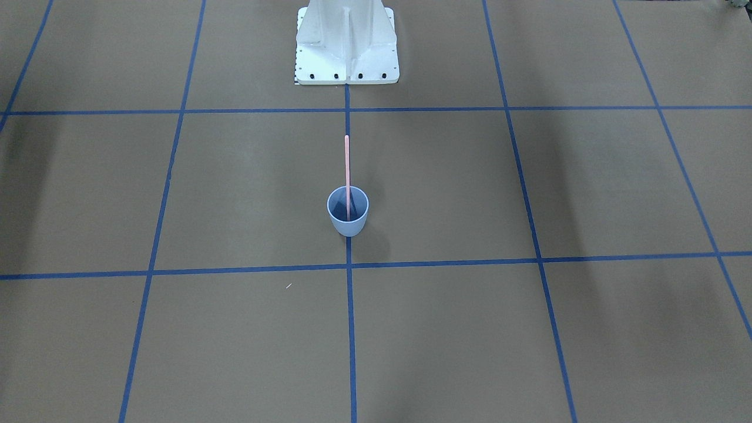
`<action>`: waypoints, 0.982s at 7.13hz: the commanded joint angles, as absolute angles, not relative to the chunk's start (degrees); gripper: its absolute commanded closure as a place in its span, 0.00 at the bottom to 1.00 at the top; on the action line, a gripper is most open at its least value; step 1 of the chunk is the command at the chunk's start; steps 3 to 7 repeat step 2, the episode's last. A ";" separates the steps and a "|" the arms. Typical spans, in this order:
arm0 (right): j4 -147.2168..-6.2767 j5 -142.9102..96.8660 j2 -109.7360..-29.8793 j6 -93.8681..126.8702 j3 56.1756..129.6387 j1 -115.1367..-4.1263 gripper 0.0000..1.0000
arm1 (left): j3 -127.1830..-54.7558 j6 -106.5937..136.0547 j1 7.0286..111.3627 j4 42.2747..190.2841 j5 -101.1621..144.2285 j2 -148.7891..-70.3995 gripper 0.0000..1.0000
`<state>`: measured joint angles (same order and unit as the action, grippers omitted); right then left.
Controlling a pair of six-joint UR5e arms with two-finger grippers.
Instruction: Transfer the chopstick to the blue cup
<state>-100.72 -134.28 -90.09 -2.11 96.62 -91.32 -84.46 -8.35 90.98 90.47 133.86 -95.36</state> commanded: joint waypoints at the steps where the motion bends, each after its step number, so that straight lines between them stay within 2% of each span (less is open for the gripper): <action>1: -100.72 -134.38 -90.09 -2.02 96.77 -91.32 0.00 | -84.46 -8.35 90.97 90.44 133.86 -95.36 0.02; 7: -100.72 -134.56 -90.09 -2.02 96.77 -91.32 0.00 | -84.29 -8.35 90.97 90.44 133.86 -95.36 0.02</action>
